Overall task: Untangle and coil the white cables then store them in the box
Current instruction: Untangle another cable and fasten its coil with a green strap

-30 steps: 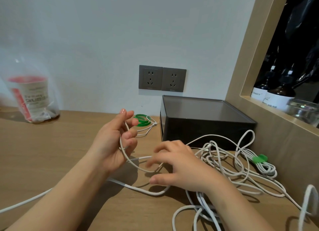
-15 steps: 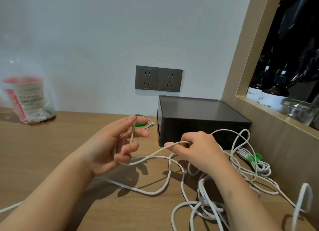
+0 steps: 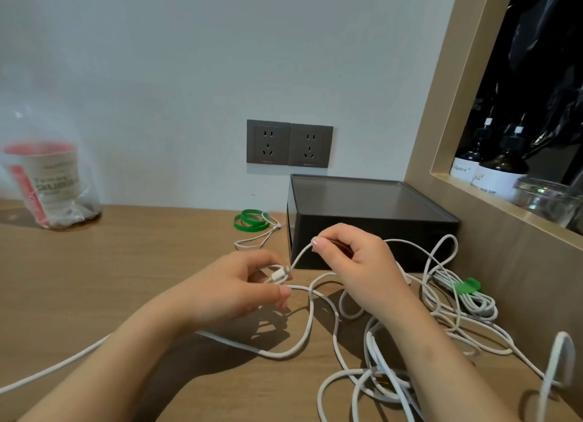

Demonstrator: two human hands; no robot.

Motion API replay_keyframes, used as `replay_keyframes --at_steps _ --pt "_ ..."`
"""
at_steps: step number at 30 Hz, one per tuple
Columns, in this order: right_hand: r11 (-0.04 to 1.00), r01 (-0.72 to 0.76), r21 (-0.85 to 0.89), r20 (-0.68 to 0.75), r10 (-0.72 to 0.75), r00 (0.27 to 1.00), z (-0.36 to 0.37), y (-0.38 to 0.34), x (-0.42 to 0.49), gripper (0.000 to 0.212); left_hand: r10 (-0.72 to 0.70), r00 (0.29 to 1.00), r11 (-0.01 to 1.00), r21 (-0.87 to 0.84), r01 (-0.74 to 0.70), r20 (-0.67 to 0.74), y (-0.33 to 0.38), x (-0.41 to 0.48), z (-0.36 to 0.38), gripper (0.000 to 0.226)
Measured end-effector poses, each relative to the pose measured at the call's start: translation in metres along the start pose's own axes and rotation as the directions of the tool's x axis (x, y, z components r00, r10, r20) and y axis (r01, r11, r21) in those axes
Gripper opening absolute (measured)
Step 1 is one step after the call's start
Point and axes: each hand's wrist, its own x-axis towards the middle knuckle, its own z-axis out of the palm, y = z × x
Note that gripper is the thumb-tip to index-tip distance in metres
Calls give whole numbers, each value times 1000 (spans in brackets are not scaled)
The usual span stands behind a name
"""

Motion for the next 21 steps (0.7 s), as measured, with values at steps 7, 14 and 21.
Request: replay_keyframes --at_steps 7,14,21 --pt "994 73 -83 -164 -86 983 5 3 0 20 116 992 985 137 -108 -53 -4 2 -1 15" --pt "988 30 -149 -283 -71 957 7 6 -1 39 126 987 972 211 -103 -100 -2 1 6 3" --pt "900 -7 -436 -254 -115 960 -7 11 1 45 173 919 954 293 -67 -353 -10 7 1 18"
